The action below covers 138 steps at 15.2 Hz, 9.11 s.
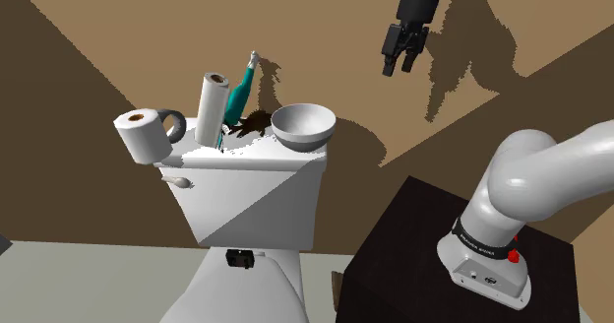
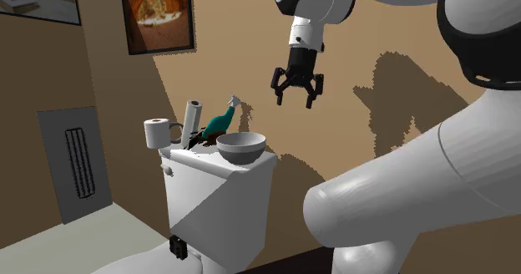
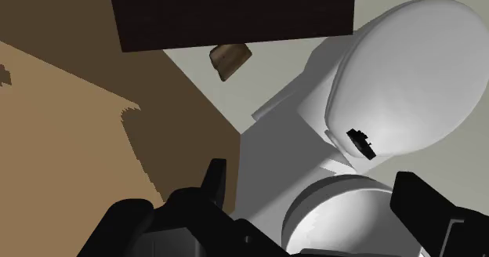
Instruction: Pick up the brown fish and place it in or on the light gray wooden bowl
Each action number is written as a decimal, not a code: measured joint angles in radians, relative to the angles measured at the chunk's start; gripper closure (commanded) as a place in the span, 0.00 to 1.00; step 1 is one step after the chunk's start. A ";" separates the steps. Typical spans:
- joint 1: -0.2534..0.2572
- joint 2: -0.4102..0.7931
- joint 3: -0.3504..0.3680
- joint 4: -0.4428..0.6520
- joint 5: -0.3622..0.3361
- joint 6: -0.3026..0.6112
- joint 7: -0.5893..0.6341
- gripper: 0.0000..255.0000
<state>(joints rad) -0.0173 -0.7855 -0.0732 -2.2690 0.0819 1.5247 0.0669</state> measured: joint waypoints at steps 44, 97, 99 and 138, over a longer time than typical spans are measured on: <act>0.309 1.195 0.108 0.904 -0.275 0.213 -0.942 0.00; 0.189 1.160 0.126 0.883 -0.056 0.170 -1.044 0.00; 0.189 1.160 0.126 0.882 -0.056 0.170 -1.044 1.00; 0.176 1.054 0.124 1.078 -0.051 -0.132 -1.049 1.00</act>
<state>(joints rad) 0.1585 0.2685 0.0508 -1.1907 0.0314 1.3926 -0.9821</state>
